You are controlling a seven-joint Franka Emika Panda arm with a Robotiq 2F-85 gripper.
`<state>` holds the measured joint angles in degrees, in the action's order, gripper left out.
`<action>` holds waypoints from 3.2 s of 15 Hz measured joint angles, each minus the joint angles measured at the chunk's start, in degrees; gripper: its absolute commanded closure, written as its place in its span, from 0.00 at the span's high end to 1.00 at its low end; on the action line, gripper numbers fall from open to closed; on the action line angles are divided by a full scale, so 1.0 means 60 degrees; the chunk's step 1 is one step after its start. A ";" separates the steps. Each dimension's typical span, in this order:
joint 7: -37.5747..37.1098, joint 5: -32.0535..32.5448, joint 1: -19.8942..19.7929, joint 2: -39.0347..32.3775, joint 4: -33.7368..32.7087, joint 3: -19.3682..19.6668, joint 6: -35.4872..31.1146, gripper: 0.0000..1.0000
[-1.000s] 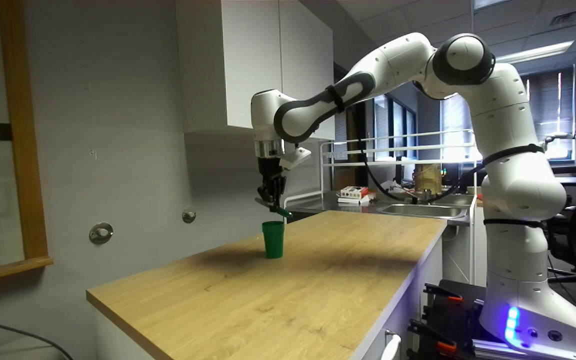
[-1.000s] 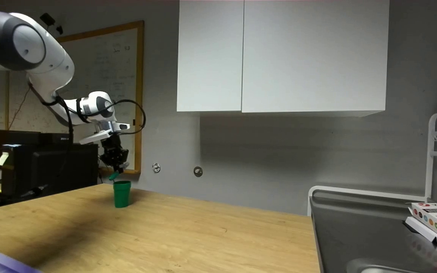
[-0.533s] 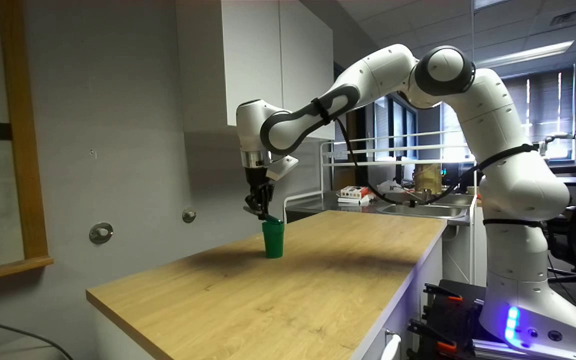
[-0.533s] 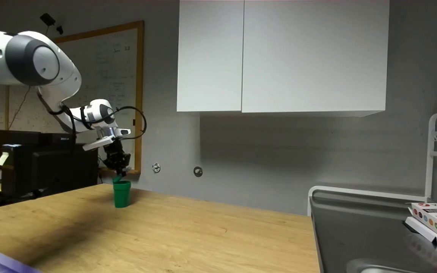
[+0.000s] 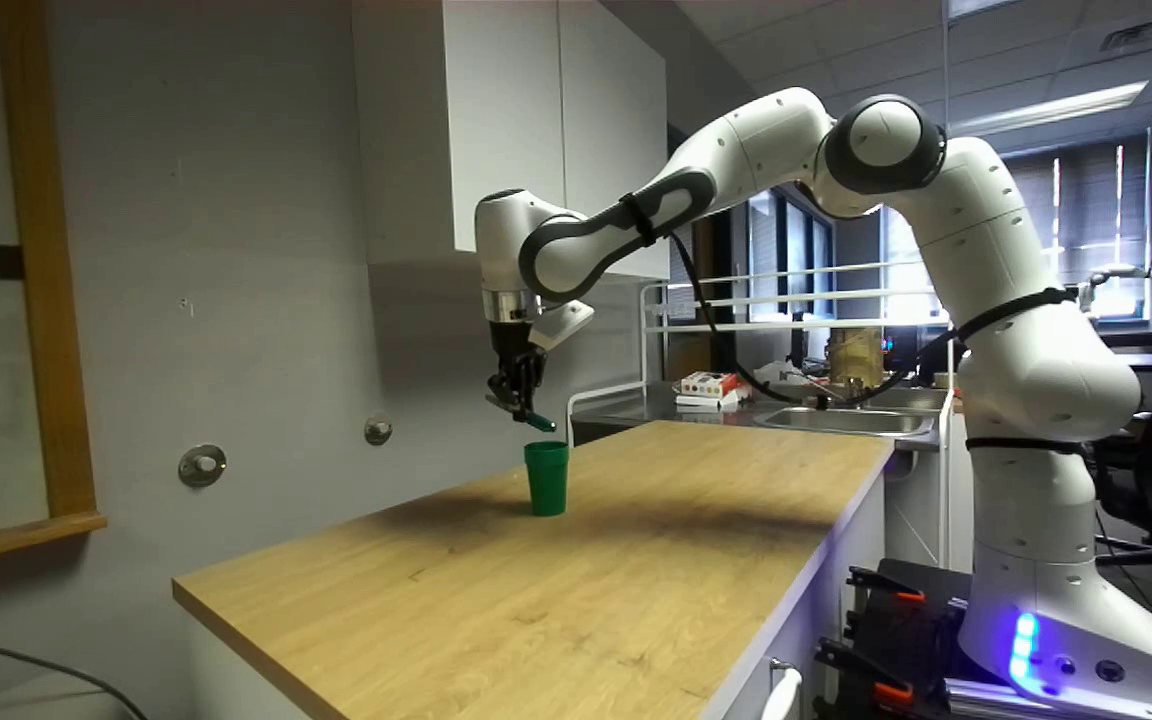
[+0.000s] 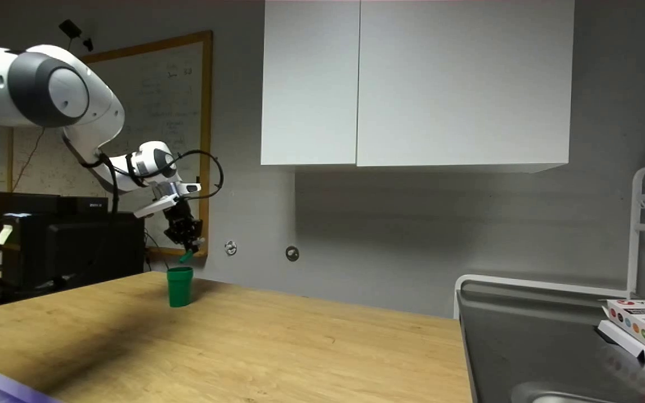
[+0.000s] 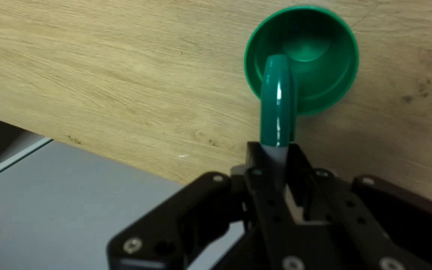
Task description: Put the marker in the cup
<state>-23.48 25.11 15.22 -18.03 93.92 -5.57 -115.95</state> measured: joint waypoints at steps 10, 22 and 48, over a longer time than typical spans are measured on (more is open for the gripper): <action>-0.2901 0.0508 0.0057 0.0110 0.0746 0.0513 -0.2130 0.07; -0.4191 0.1403 0.0077 0.1325 0.1938 0.0525 -0.2212 0.07; -0.4638 0.1535 0.0370 0.0743 0.2418 0.0142 -0.2183 1.00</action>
<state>-51.31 34.32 17.43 -13.57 108.43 -4.72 -129.04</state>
